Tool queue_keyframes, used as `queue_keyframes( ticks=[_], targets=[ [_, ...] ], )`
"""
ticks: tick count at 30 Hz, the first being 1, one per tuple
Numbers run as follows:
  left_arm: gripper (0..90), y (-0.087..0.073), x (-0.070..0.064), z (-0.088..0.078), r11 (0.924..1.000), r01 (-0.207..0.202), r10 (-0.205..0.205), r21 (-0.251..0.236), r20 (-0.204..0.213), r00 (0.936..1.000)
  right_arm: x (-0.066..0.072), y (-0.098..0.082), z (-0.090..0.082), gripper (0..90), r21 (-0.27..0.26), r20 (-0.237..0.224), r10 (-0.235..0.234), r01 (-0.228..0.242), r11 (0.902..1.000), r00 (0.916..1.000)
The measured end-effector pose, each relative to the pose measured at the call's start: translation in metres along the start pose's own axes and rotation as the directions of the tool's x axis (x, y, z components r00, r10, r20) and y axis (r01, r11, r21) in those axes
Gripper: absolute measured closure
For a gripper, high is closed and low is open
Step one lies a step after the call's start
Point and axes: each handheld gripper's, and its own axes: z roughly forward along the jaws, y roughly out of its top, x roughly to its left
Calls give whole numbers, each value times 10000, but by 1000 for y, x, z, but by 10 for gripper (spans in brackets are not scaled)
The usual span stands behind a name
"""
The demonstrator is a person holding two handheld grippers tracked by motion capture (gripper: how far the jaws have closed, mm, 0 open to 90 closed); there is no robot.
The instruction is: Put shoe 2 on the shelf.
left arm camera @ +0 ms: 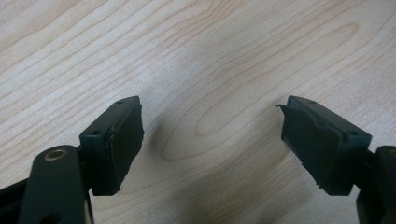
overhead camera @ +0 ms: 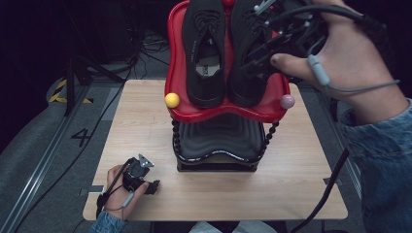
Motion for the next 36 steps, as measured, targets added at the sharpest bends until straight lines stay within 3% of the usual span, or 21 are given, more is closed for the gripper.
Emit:
queue_keyframes(
  ticks=[6,12,14,15,16,19,29,32,36],
  targets=[
    [221,1,0,-1,10000,-32,32,-42,-89,10000,-7,-11,-23,573,-485,104,215,-210,9986,9997],
    [221,3,0,-4,9999,-69,67,-128,-177,9998,-22,-35,-37,565,-380,379,795,-781,9962,9961],
    [221,4,0,-5,9998,176,-176,-135,-25,9998,-28,-44,-41,560,-388,458,980,-963,9946,9941],
    [221,5,1,-6,9997,-1,-2,-245,-138,9999,-31,-49,-42,558,-326,513,1088,-1073,9937,9927],
    [221,5,-1,-6,9996,218,-219,-166,-70,9997,-34,-53,-44,555,-334,572,1171,-1153,9928,9915],
    [222,6,-1,-5,9998,40,-41,-214,-55,10000,-41,-66,-47,547,-257,678,1442,-1428,9894,9872],
    [223,5,0,-6,9997,158,-158,-180,0,9999,-59,-107,-51,503,-47,1074,1917,-1923,9813,9756],
    [224,4,0,-6,9993,317,-317,-173,24,9995,-63,-119,-48,500,105,1228,1991,-2019,9794,9722],
    [223,4,2,-5,9995,205,-206,-235,-41,9998,-69,-137,-42,490,183,1224,2178,-2217,9750,9683]
  ],
)
